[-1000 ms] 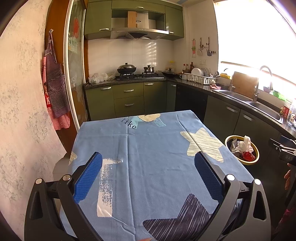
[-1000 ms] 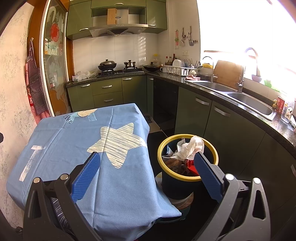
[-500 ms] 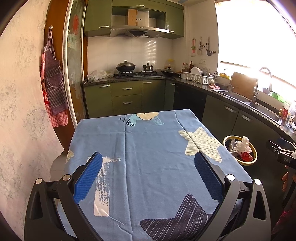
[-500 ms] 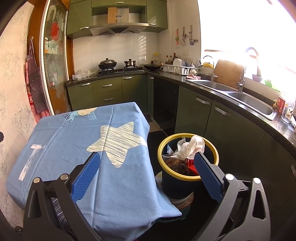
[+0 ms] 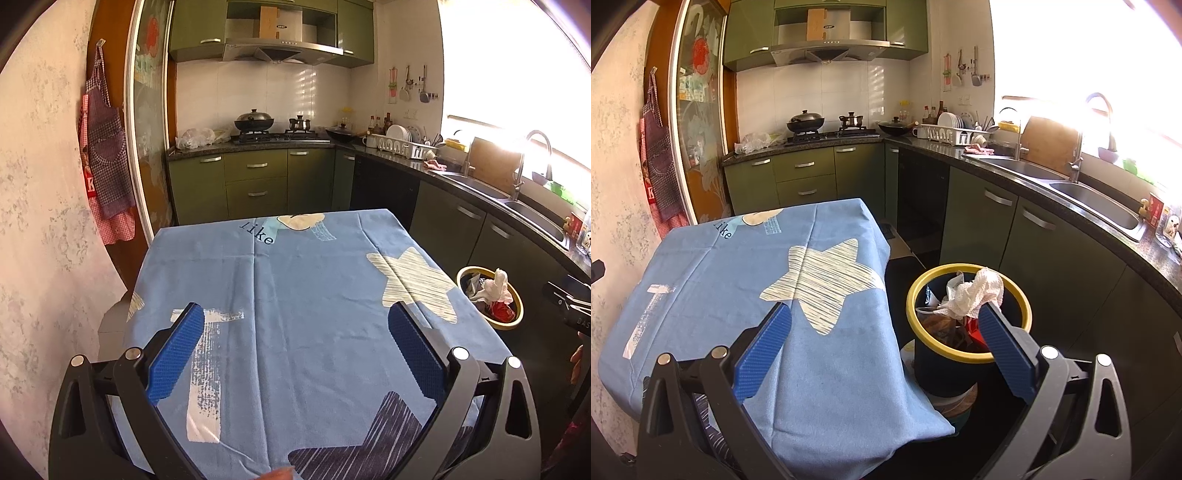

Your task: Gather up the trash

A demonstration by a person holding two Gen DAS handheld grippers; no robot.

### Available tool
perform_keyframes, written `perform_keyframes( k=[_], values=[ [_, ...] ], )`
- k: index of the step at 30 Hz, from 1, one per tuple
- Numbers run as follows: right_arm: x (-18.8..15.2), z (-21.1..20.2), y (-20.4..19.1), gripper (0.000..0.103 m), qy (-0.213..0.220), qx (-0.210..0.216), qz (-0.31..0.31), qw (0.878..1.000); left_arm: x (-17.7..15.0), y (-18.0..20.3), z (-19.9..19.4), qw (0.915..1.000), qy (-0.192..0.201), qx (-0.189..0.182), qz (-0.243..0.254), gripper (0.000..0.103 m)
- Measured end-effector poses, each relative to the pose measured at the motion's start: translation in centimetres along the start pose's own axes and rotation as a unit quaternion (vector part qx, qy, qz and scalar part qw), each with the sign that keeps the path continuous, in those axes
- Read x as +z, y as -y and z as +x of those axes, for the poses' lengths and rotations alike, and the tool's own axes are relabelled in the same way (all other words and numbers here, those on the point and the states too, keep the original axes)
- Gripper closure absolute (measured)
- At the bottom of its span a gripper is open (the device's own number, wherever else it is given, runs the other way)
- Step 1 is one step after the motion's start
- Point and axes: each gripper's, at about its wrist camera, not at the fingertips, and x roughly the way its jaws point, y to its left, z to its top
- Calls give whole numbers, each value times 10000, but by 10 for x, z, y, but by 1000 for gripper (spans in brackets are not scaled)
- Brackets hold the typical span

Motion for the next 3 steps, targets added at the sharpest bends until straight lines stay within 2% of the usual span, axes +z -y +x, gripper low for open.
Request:
perform_keyframes(
  k=[3],
  values=[
    [10, 23, -8, 7, -123, 137, -81, 9998, 8, -12, 32, 9998, -182, 67, -11, 5]
  ],
)
